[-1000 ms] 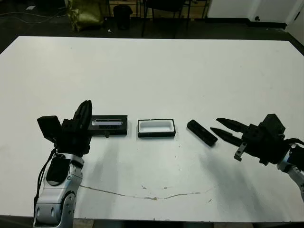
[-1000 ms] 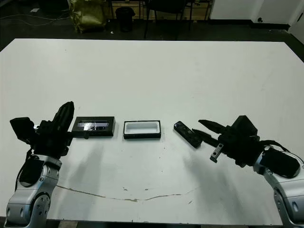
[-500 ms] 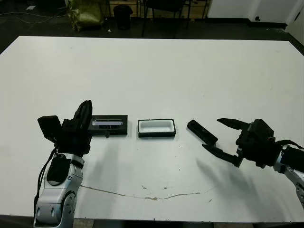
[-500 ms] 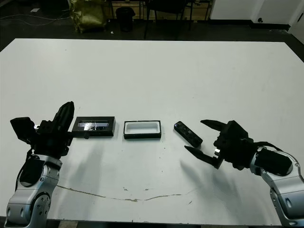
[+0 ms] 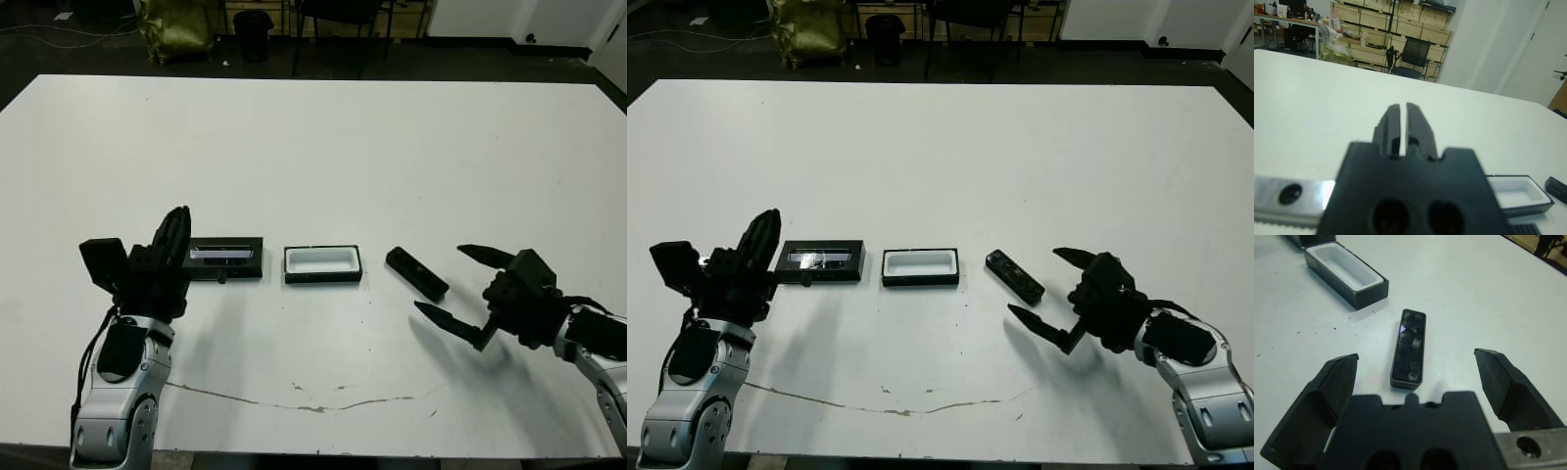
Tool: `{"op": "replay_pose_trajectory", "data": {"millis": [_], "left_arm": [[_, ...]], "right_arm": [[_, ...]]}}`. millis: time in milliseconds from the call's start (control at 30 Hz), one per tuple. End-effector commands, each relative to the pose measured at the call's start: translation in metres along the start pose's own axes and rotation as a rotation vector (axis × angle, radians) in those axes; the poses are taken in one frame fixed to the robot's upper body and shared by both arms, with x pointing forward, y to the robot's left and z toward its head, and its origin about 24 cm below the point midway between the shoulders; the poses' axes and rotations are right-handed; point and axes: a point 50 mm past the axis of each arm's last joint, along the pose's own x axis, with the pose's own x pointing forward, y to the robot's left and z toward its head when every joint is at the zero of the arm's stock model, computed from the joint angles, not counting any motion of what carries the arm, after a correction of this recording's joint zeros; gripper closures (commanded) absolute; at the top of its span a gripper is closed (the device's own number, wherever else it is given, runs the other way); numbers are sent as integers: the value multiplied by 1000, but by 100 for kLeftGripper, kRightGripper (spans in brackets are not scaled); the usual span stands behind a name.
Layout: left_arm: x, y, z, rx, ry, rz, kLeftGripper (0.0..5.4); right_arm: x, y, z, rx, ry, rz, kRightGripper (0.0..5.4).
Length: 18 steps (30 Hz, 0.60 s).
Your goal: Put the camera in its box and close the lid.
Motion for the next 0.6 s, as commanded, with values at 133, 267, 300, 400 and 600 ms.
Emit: {"op": "replay_pose_trajectory", "data": {"millis": [133, 267, 300, 400, 600], "left_arm": [[-2, 2, -3, 5, 31, 9, 540], [-1, 3, -4, 0, 28, 6, 540], [-2, 3, -4, 1, 29, 7, 540], [-2, 3, -4, 5, 25, 6, 540], [-2, 3, -4, 3, 26, 6, 540]], "right_arm": [[3, 0, -15, 70, -15, -18, 7], [6, -1, -18, 87, 1, -17, 9], [7, -1, -19, 92, 1, -15, 9], [9, -1, -23, 86, -11, 1, 9], [13, 2, -25, 73, 10, 17, 9]]}}
